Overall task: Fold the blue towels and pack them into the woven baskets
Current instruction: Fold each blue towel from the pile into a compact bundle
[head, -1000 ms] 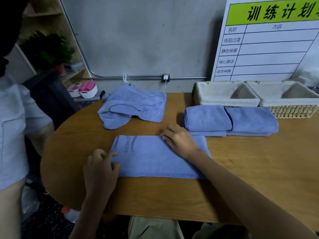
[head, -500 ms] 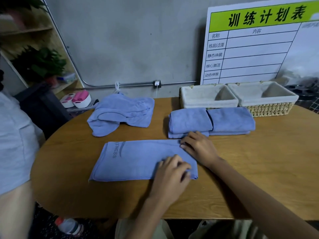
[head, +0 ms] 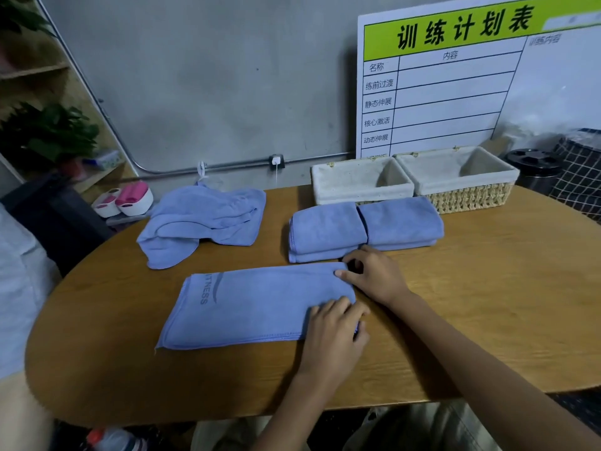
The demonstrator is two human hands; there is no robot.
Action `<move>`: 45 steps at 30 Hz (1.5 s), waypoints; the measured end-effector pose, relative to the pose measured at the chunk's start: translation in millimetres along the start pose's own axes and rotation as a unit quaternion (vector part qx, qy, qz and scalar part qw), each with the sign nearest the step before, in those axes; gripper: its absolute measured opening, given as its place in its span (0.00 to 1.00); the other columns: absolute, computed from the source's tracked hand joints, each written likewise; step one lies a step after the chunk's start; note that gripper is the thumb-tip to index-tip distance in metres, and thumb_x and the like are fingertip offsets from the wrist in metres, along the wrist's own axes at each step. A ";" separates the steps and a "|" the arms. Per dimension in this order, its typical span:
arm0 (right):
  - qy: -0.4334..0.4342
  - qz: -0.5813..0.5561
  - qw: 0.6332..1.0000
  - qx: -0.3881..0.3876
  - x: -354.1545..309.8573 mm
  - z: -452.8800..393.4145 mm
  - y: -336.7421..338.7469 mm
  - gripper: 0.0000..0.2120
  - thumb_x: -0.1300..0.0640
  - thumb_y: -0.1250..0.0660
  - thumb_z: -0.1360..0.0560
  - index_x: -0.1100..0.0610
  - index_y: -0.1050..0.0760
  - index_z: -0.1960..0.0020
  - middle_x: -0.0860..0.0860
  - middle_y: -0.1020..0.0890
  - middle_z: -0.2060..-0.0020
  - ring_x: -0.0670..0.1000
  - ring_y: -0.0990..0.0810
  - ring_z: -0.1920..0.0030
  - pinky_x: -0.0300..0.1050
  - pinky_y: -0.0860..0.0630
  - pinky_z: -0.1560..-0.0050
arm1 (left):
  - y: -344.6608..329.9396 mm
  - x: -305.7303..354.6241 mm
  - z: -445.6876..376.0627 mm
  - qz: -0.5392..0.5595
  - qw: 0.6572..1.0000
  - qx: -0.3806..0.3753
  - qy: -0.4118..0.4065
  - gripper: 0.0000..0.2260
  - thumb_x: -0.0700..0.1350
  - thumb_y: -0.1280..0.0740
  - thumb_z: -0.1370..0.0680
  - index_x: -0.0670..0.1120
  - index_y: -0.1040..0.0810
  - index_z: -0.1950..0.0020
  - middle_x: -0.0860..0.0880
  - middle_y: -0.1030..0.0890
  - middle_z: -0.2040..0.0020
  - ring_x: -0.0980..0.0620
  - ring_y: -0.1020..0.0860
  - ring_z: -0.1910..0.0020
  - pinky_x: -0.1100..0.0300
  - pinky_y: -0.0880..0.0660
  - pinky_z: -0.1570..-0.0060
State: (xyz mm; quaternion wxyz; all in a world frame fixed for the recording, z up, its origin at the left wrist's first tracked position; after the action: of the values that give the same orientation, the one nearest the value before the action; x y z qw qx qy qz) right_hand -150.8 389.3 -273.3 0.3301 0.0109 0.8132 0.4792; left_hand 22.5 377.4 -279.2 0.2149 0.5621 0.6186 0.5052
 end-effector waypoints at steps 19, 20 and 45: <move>-0.054 -0.177 0.982 -0.035 19.8 3.0 13.8 0.05 0.56 0.30 0.23 0.55 0.23 0.57 0.47 0.17 0.57 0.48 0.20 0.54 0.53 0.24 0.48 | -7.3 22.0 -0.7 0.004 1.000 0.007 -0.017 0.08 0.48 0.35 0.24 0.55 0.22 0.46 0.58 0.22 0.54 0.57 0.23 0.55 0.59 0.28 0.56; -0.056 -0.183 0.981 -0.030 20.6 3.0 14.3 0.05 0.56 0.30 0.23 0.55 0.23 0.57 0.47 0.17 0.57 0.48 0.20 0.54 0.54 0.24 0.48 | -8.4 23.6 -1.7 0.007 1.000 0.006 -0.019 0.08 0.47 0.34 0.24 0.55 0.22 0.46 0.57 0.22 0.54 0.56 0.23 0.55 0.59 0.28 0.56; -0.065 -0.209 0.976 0.002 17.5 9.9 13.2 0.02 0.54 0.29 0.24 0.48 0.20 0.55 0.45 0.16 0.60 0.45 0.19 0.57 0.52 0.23 0.52 | -4.4 30.8 -3.2 0.021 0.999 0.045 -0.011 0.07 0.44 0.35 0.23 0.54 0.23 0.47 0.56 0.23 0.59 0.55 0.25 0.62 0.58 0.26 0.62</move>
State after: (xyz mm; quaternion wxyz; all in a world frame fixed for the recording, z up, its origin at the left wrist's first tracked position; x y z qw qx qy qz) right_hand -163.0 410.0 -275.3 0.4747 -0.1275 0.7754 0.3964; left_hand 9.2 404.9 -272.4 0.1859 0.5898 0.6263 0.4747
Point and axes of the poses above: each hand's wrist, its own z-axis away from the middle knuckle, its own y-axis out of the back of the hand, x = y × z, the point moved 3 cm from there along -z, towards the middle knuckle
